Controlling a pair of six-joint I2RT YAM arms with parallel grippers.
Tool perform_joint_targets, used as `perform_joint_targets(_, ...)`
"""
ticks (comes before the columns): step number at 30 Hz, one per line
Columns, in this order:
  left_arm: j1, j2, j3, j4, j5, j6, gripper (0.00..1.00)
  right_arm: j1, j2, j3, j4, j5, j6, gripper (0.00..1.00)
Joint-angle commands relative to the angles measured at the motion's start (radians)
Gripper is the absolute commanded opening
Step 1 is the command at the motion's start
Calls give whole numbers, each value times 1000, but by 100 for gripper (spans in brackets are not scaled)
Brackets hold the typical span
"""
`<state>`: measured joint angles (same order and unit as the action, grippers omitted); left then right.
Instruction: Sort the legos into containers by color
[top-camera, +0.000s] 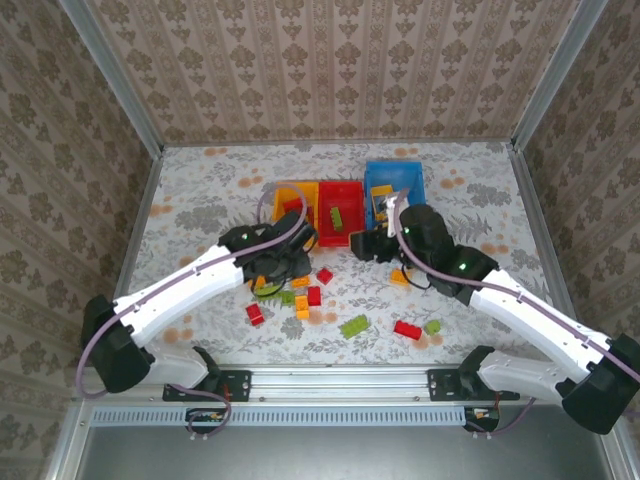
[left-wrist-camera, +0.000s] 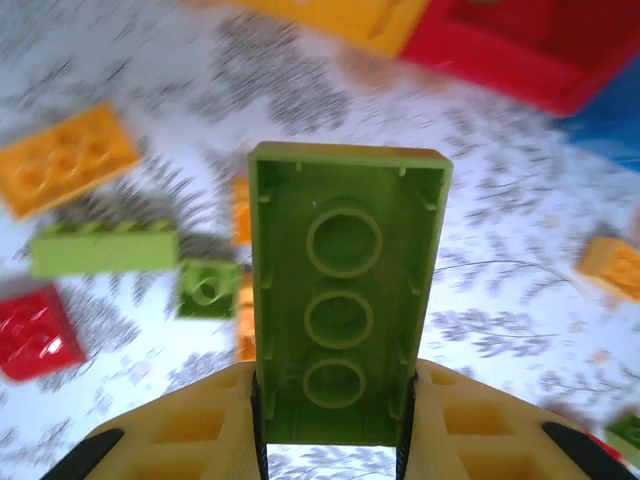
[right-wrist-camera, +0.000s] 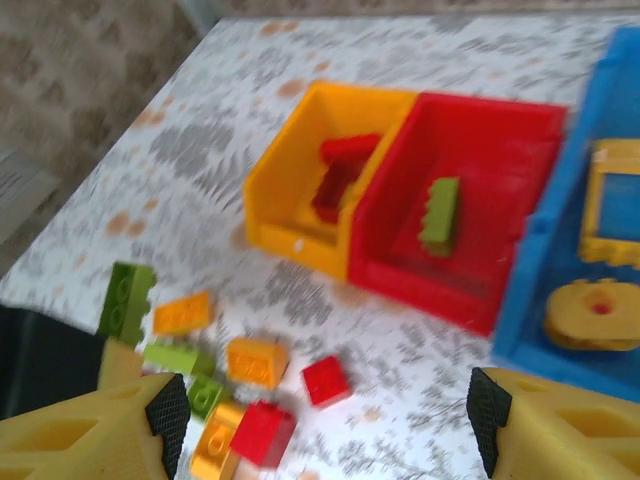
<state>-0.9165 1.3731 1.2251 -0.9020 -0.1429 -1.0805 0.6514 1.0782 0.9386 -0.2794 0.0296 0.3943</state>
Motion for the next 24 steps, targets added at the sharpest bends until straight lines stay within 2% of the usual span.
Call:
perform_joint_targets(1, -1, 120, 128, 18, 30, 189, 30, -50, 16, 47, -44, 12, 74, 76)
perform_joint_targets(5, 42, 271, 270, 82, 117, 255, 29, -68, 47, 70, -54, -6, 104, 76)
perform_joint_targets(10, 111, 473, 461, 84, 197, 333, 30, -87, 53, 74, -74, -23, 144, 75)
perform_joint_targets(17, 173, 654, 593, 100, 302, 348, 30, -103, 25, 50, -80, -28, 150, 75)
perform_joint_targets(24, 173, 765, 660, 93, 349, 344, 31, -110, 24, 27, -82, -39, 157, 75)
